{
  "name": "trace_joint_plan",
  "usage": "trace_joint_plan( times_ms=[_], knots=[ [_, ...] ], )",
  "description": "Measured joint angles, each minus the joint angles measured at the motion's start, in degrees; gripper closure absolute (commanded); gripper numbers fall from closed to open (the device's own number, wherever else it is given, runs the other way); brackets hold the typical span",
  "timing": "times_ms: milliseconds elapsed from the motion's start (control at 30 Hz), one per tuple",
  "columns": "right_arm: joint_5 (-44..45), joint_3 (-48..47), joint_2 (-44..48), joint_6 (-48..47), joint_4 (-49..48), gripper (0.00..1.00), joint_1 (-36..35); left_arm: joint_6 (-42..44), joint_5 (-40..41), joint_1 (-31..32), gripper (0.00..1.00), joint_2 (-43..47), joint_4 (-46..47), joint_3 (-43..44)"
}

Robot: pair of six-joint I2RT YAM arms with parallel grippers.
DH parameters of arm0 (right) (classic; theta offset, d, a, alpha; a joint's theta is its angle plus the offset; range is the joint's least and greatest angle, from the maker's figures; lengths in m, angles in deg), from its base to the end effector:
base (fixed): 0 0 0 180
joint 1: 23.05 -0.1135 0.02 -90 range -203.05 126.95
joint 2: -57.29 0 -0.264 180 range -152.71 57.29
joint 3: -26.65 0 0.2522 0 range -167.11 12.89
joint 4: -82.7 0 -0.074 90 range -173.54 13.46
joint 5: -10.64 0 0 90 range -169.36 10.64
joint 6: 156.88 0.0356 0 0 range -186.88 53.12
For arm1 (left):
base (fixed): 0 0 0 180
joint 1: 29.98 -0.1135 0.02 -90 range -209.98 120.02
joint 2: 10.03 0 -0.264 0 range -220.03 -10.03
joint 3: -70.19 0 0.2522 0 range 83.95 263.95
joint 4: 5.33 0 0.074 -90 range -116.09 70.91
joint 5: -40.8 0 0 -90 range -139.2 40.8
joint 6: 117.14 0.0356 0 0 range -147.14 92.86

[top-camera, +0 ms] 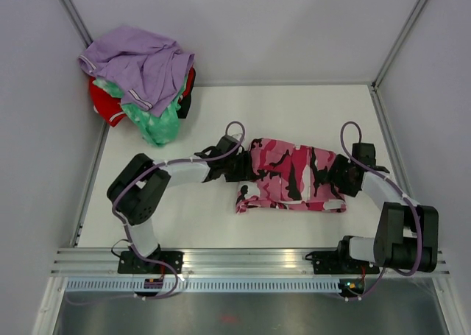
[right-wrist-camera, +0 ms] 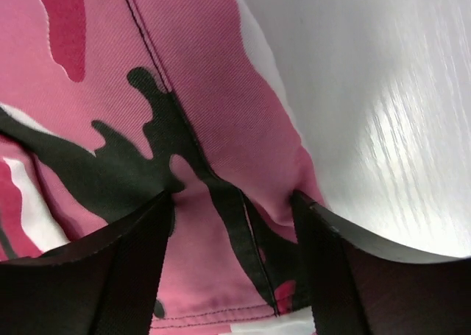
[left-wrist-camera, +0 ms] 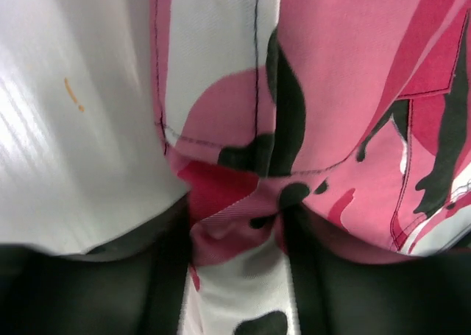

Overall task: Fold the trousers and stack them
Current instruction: Neatly place the folded trousers to the corner

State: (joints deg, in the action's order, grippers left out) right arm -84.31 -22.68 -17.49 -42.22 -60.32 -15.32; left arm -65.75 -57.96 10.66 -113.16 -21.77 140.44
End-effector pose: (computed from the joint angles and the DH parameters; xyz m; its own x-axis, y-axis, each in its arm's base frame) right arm 0.2274 -0.0278 0.1628 -0.7589 0.5225 -0.3887 0.4523 0.8523 0.2626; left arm 0.2719 -0.2405 0.1509 -0.8984 -0.0417 -0.4373 0.2028 0.8437 -0.4970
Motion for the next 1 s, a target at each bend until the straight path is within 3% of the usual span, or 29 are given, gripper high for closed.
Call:
trace_joint_plan(
  times_ms=[133, 200, 300, 433, 533, 800, 933, 1000],
  knots=[
    [-1.18, 1.53, -1.07, 1.09, -4.90, 0.57, 0.22, -1.14, -1.25, 0.04, 0.82, -3.17, 1.09, 1.97],
    [-1.99, 1.81, -2.78, 2.01, -8.11, 0.66, 0.37, -1.49, -2.08, 0.26, 0.98, -5.51, 1.01, 4.79],
    [-2.45, 0.37, -6.64, 3.02, -12.59, 0.76, 0.72, -2.03, -2.03, 0.55, 0.98, -9.49, 0.09, 10.43],
    [-2.58, -6.29, -14.38, 3.89, -15.47, 0.73, 0.92, -2.86, -1.27, 0.55, 0.98, -17.35, -1.86, 22.08],
    [-2.14, -14.86, -22.75, 3.82, -16.92, 0.72, 1.36, -4.26, -0.98, 0.55, 0.98, -26.25, -3.43, 35.41],
    [-3.98, -40.50, -43.52, 1.51, -18.38, 0.69, 10.21, -13.79, -0.83, 0.42, 0.98, -57.11, -4.28, 83.25],
    [-2.67, -54.21, -51.71, -2.47, -14.67, 0.61, 14.21, -19.37, 0.13, 0.48, 0.97, -62.16, 1.62, 87.78],
    [-2.49, -61.29, -55.69, -4.61, -12.20, 0.52, 15.43, -20.09, 0.98, 0.37, 0.86, -63.06, 3.58, 88.50]
  ],
)
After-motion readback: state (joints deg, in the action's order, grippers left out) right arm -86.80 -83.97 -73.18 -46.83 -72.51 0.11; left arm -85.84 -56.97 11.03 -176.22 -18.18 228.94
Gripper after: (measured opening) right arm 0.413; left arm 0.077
